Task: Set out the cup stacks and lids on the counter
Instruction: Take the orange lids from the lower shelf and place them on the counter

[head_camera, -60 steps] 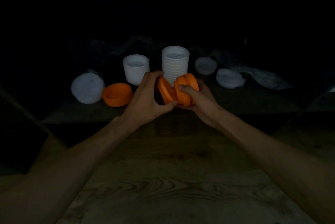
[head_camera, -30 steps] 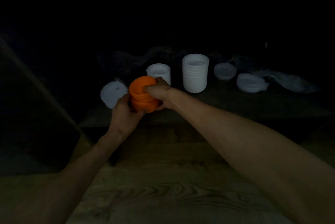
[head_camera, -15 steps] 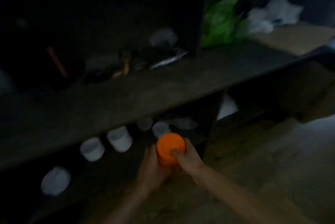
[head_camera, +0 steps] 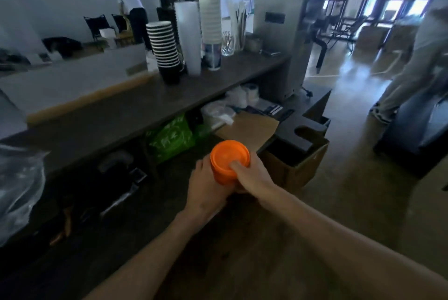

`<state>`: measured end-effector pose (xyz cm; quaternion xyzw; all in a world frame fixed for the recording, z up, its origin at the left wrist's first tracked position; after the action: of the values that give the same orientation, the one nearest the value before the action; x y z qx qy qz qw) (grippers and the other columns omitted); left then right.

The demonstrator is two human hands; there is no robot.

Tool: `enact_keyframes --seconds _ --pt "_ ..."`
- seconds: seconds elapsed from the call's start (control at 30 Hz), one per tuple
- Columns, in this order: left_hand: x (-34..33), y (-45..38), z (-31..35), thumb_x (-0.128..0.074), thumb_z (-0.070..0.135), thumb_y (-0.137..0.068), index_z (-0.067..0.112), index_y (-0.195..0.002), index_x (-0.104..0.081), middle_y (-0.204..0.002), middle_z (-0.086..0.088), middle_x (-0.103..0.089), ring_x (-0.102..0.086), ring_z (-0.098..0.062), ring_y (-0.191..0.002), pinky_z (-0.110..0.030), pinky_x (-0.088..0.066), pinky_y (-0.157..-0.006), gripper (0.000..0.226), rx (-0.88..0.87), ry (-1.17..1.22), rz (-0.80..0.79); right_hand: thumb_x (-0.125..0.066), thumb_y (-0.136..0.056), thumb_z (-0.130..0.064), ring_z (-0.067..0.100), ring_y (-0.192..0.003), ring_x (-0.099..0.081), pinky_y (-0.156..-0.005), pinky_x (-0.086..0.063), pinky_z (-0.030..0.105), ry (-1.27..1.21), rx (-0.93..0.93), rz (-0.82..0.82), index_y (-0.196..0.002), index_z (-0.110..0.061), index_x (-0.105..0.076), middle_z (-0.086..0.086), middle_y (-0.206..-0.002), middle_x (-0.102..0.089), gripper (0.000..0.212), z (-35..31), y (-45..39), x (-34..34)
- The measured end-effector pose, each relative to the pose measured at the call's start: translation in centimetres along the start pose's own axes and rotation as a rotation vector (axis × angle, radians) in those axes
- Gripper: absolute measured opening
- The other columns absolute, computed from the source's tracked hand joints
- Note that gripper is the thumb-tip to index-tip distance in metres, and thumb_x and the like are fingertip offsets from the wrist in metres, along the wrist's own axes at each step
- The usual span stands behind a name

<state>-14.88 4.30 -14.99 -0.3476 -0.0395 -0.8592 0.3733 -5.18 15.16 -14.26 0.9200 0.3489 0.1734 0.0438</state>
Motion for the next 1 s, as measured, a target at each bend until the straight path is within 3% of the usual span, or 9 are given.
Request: enact_keyframes --seconds 0.1,0.23,0.3,0.43,0.77,1.0 --pt "2.3 -5.7 2.7 -0.081 0.062 -0.046 0.02 -0.136 -0.046 -0.128 -0.002 -0.054 -0.055 -0.02 -0.115 -0.04 -0.047 -0.096 0.106 -0.005 -0.005 0.081 -0.06 -0.093 -0.04 0.022 -0.114 -0.055 -0.096 -0.053 0.049 0.053 0.077 0.031 -0.143 -0.035 -0.036 -0.002 -0.128 -0.053 0.056 -5.9 -4.0 1.3" --pt "4.3 -13.6 4.1 -0.089 0.044 -0.056 0.013 -0.135 -0.047 -0.127 -0.007 -0.055 -0.055 -0.026 -0.115 -0.036 -0.045 -0.093 0.095 -0.009 -0.018 0.154 -0.059 -0.092 -0.039 0.024 -0.111 -0.057 -0.087 -0.058 0.048 0.071 0.113 -0.02 -0.142 -0.034 -0.034 0.0 -0.128 -0.053 0.056 -12.0 -10.2 1.5" --pt "5.1 -17.7 4.0 -0.089 0.045 -0.058 0.014 -0.136 -0.044 -0.129 -0.006 -0.053 -0.052 -0.025 -0.118 -0.035 -0.042 -0.094 0.095 0.01 -0.037 0.172 -0.059 -0.092 -0.039 0.027 -0.111 -0.057 -0.084 -0.059 0.049 0.096 0.131 -0.045 -0.144 -0.032 -0.032 0.002 -0.129 -0.052 0.059 -14.8 -13.9 1.2" --pt "6.9 -24.7 2.8 -0.088 0.048 -0.059 0.021 -0.143 -0.034 -0.136 -0.005 -0.047 -0.048 -0.024 -0.123 -0.04 -0.041 -0.1 0.103 0.082 -0.005 0.232 -0.06 -0.092 -0.04 0.029 -0.114 -0.058 -0.093 -0.054 0.053 0.165 0.183 -0.113 -0.148 -0.026 -0.03 0.005 -0.132 -0.053 0.065 -19.1 -21.4 -0.6" --pt "9.1 -34.6 -0.8 -0.089 0.044 -0.06 0.022 -0.143 -0.034 -0.137 -0.006 -0.045 -0.047 -0.024 -0.125 -0.041 -0.042 -0.1 0.102 0.263 -0.033 0.311 -0.056 -0.096 -0.044 0.028 -0.131 -0.047 -0.108 -0.042 0.047 0.198 0.149 -0.345 -0.153 -0.02 -0.028 0.007 -0.147 -0.045 0.068 -23.3 -33.6 -5.2" --pt "8.5 -36.5 -3.4 -0.087 0.034 -0.068 0.018 -0.145 -0.03 -0.14 -0.006 -0.041 -0.043 -0.024 -0.127 -0.031 -0.035 -0.094 0.097 0.361 -0.003 0.404 -0.056 -0.098 -0.039 0.026 -0.132 -0.045 -0.094 -0.039 0.033 0.228 0.246 -0.474 -0.151 -0.022 -0.027 0.005 -0.145 -0.044 0.063 -23.4 -37.1 -8.0"
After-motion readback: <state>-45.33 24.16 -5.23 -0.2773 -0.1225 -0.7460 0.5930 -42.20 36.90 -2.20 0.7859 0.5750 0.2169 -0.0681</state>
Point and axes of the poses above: each hand's wrist, its own y-axis away from the middle knuckle, its own x-axis out of the back of the hand, z = x × y, the point moved 4 cm from there along -y, towards the middle knuckle
